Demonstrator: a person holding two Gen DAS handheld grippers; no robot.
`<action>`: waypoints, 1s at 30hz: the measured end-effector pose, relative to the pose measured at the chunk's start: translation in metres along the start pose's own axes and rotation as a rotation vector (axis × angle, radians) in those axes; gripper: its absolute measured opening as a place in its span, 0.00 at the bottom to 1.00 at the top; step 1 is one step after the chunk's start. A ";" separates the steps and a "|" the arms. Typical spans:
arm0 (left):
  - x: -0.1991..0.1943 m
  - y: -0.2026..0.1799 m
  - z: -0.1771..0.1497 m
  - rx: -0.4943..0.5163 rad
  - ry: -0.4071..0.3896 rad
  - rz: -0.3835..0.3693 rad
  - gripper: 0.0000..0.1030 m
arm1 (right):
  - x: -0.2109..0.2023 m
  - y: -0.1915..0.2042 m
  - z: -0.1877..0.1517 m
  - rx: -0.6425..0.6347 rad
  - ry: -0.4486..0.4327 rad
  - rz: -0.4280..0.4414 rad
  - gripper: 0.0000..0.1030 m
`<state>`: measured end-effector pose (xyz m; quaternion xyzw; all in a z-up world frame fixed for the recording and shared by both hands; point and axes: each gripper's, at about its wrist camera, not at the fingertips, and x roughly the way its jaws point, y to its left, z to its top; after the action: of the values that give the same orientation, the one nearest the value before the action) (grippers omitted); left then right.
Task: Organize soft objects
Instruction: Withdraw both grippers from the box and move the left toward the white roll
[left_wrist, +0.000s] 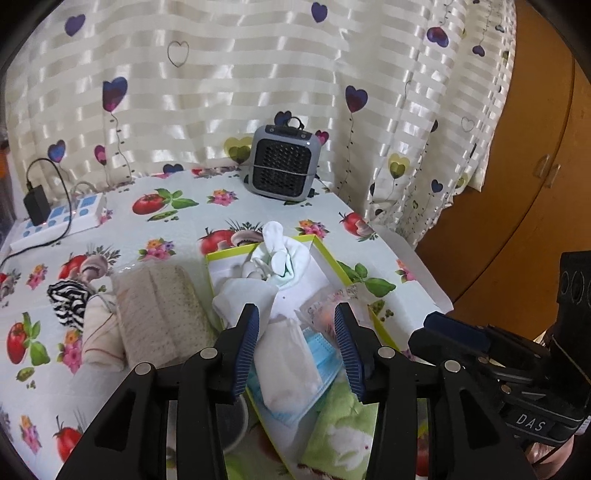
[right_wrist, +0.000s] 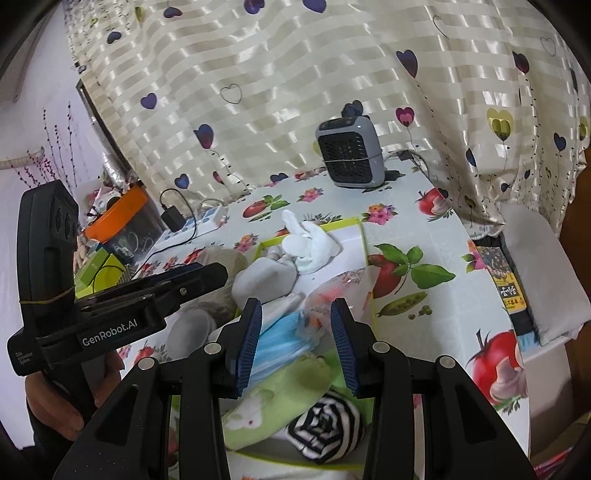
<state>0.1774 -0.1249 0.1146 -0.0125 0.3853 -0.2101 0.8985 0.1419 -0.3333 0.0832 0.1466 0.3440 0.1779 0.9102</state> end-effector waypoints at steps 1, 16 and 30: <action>-0.003 -0.001 -0.001 0.001 -0.003 0.002 0.41 | -0.002 0.002 -0.002 -0.006 0.000 0.002 0.39; -0.051 0.006 -0.025 -0.010 -0.050 0.017 0.41 | -0.021 0.031 -0.018 -0.061 0.009 0.019 0.39; -0.079 0.078 -0.053 -0.146 -0.076 0.085 0.41 | -0.017 0.060 -0.020 -0.116 0.023 0.044 0.39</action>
<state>0.1209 -0.0161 0.1174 -0.0695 0.3657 -0.1423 0.9172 0.1030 -0.2839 0.1025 0.0992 0.3404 0.2194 0.9089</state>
